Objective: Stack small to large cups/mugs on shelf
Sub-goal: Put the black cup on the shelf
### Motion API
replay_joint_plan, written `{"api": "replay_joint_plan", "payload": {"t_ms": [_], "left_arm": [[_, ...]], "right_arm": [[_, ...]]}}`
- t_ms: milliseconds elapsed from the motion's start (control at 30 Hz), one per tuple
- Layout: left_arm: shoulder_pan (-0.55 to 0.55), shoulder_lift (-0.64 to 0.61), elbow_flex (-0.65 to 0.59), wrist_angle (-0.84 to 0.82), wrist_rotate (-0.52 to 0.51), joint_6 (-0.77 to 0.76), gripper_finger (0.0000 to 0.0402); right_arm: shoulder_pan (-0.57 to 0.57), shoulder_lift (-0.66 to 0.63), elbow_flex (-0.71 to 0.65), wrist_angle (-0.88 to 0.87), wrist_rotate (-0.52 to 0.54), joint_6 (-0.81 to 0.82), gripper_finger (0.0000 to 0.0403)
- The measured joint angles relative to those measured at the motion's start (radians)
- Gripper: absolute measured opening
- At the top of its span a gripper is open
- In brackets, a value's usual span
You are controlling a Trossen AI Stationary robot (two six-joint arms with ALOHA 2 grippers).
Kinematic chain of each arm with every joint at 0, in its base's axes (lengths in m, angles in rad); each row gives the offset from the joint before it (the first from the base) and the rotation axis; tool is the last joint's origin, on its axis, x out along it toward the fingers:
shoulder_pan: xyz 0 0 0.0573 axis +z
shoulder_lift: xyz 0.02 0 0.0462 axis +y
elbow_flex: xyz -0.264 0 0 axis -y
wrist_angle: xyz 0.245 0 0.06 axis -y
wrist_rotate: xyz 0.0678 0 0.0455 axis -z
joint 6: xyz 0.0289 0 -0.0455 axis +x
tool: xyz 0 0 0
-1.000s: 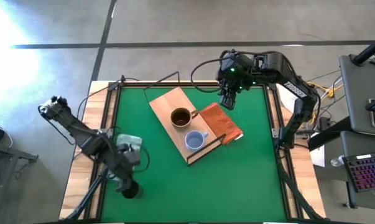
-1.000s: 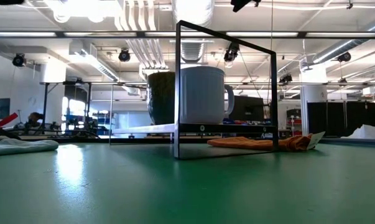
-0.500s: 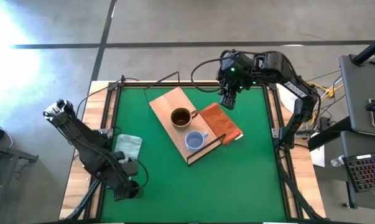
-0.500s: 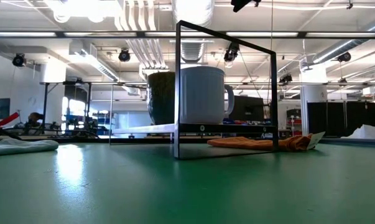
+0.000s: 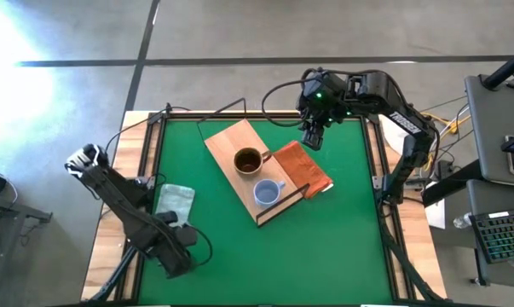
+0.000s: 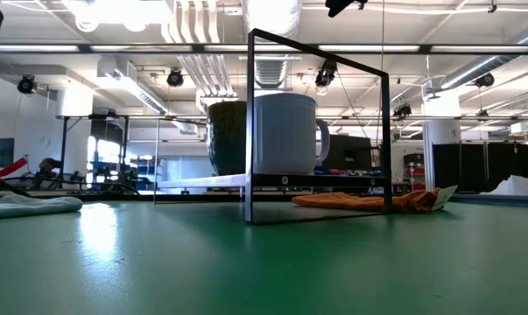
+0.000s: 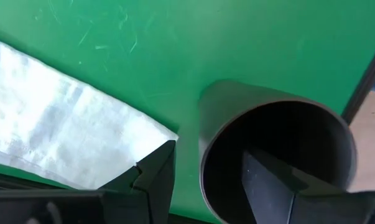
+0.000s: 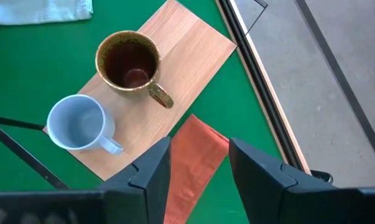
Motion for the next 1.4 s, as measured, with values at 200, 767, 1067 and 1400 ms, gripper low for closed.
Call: {"api": "replay_joint_plan", "payload": {"t_ms": [200, 767, 1067, 1400], "left_arm": [[0.000, 0.029, -0.001, -0.002, 0.000, -0.006, 0.0145], [0.003, 0.033, -0.002, 0.000, -0.002, -0.009, 0.0004], [0.004, 0.033, -0.002, 0.000, -0.004, -0.009, 0.0001], [0.003, 0.033, -0.002, 0.003, -0.011, -0.006, 0.0000]], "right_arm": [[0.000, 0.000, 0.000, 0.000, 0.000, -0.001, 0.0155], [0.000, 0.000, 0.000, 0.000, 0.000, -0.018, 0.0155], [0.000, 0.000, 0.000, 0.000, 0.000, -0.018, 0.0155], [0.000, 0.000, 0.000, 0.000, 0.000, -0.010, 0.0155]]}}
